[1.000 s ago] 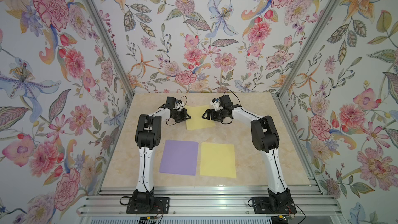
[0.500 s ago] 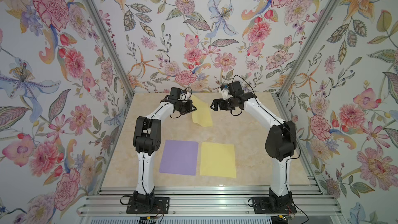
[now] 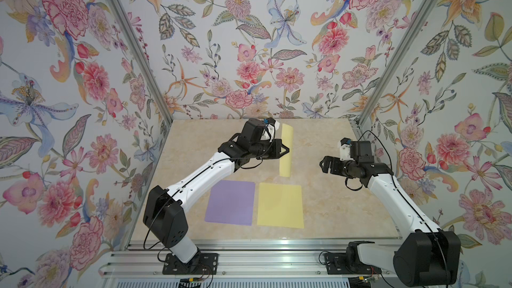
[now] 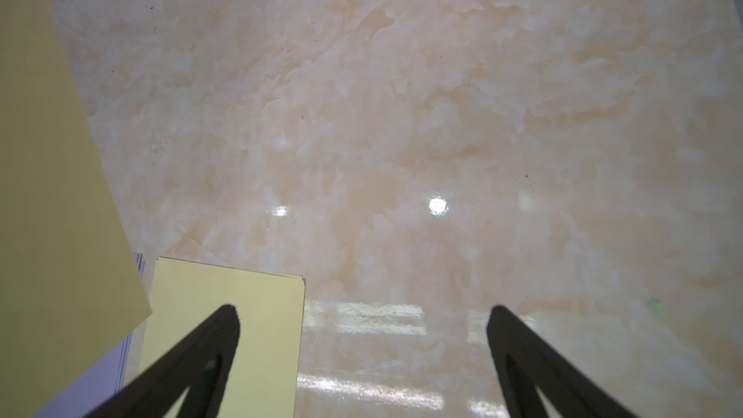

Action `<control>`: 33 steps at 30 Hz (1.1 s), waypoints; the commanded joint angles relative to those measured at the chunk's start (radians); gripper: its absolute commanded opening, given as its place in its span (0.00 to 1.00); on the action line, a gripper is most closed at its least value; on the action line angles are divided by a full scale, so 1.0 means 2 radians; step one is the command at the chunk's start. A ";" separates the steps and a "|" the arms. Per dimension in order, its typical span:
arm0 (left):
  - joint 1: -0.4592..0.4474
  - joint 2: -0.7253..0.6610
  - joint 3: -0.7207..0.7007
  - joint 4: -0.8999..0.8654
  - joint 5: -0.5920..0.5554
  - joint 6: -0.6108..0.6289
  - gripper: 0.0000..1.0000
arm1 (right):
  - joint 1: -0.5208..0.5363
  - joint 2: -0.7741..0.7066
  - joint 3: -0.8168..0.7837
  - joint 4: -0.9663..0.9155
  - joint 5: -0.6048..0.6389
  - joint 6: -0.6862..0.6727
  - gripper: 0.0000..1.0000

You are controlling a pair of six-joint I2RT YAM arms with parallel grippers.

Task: Sort the scattered colored papers by color
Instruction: Place the colored paper.

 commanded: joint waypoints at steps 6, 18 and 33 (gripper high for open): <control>-0.072 -0.007 -0.119 0.074 -0.060 -0.059 0.00 | -0.006 -0.102 -0.068 0.033 -0.036 0.031 1.00; -0.135 0.049 -0.097 0.081 -0.059 -0.102 0.00 | 0.013 -0.056 -0.096 0.095 -0.077 0.047 1.00; -0.144 -0.026 -0.126 0.081 -0.089 -0.151 0.00 | 0.032 -0.047 -0.108 0.116 -0.063 0.056 1.00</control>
